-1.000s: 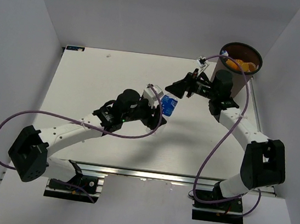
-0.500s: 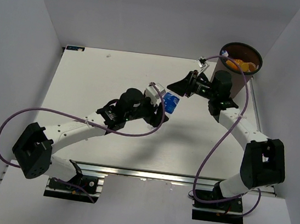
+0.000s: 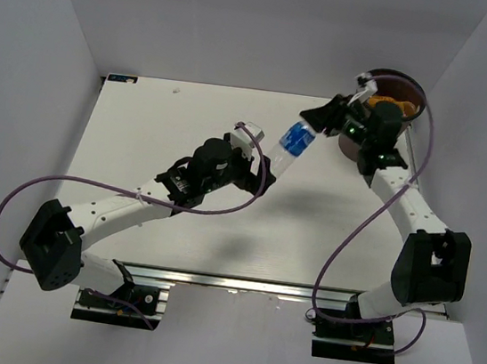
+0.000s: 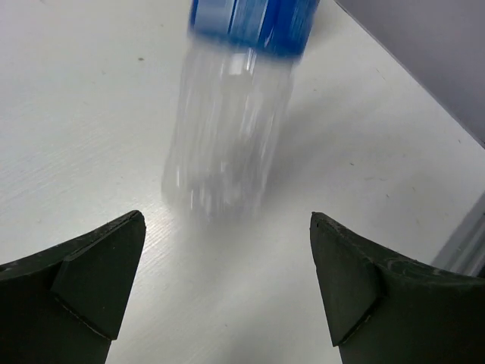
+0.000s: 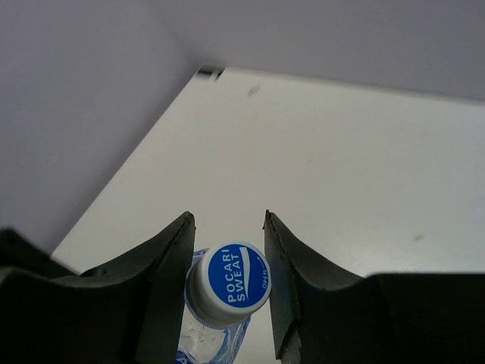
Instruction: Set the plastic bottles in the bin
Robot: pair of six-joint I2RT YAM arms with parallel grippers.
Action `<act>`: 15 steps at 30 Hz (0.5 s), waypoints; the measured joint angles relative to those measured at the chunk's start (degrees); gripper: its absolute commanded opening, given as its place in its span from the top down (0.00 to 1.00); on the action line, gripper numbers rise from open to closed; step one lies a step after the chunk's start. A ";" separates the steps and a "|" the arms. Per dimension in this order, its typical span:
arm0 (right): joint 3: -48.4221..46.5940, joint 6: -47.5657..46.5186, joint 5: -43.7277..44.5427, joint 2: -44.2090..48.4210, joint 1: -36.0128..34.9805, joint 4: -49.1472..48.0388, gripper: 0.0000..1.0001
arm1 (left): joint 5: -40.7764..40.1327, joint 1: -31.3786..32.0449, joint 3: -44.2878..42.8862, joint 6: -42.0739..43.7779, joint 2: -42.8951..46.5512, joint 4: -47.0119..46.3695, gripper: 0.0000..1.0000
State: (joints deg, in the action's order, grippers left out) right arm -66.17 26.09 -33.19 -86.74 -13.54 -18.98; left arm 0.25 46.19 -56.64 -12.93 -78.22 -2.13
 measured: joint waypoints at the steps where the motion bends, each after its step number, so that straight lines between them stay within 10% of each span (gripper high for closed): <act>1: -2.10 0.02 0.96 -0.33 1.79 0.28 1.00 | -1.14 0.00 -0.09 -0.13 0.04 -0.26 0.02; 15: -32.76 -8.96 31.61 -7.23 17.07 -0.35 1.00 | -4.79 -7.93 1.16 -3.28 -0.13 -2.58 0.02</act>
State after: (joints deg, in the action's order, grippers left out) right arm -98.94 17.12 -1.58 -93.97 3.53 -19.33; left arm -4.54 38.26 -55.48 -16.21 -78.35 -4.71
